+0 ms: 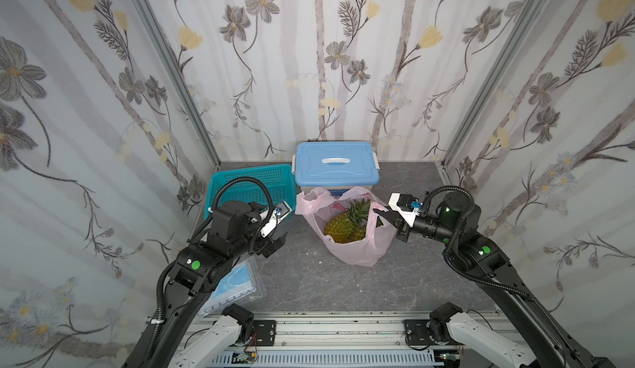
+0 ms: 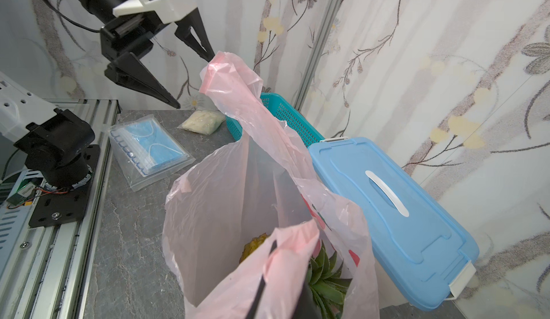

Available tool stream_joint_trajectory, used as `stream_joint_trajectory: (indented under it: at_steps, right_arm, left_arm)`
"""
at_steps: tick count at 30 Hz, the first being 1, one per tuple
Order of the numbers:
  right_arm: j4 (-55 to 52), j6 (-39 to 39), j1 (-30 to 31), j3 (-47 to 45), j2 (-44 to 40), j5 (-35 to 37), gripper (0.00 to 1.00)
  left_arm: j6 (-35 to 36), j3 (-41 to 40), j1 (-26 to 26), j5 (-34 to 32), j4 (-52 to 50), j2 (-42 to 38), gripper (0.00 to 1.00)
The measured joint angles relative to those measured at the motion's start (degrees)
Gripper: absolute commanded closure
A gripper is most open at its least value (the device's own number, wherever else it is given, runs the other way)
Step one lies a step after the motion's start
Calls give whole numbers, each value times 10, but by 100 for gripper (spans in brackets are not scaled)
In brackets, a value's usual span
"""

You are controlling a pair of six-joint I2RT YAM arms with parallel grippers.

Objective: Place the pineapple into a plastic bag & tie a knot
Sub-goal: Adjust the plastic bag at the center of the board.

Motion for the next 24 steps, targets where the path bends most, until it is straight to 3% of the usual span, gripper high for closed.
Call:
stream_joint_trajectory:
  at_steps: [8, 13, 16, 19, 24]
  right_arm:
    - [-23, -20, -5, 16, 14, -34, 100]
    - [-24, -25, -7, 21, 25, -51, 100]
    - [-23, -28, -9, 24, 30, -55, 100]
    - [-20, -30, -14, 25, 35, -57, 100]
    - [-14, -33, -25, 29, 44, -57, 100]
  left_arm:
    - [48, 51, 21, 157, 148, 136, 0]
    - [50, 126, 25, 300, 139, 211, 15]
    - [45, 143, 26, 361, 124, 242, 34]
    - [33, 138, 27, 402, 128, 262, 66]
    - [-50, 95, 28, 448, 219, 256, 98]
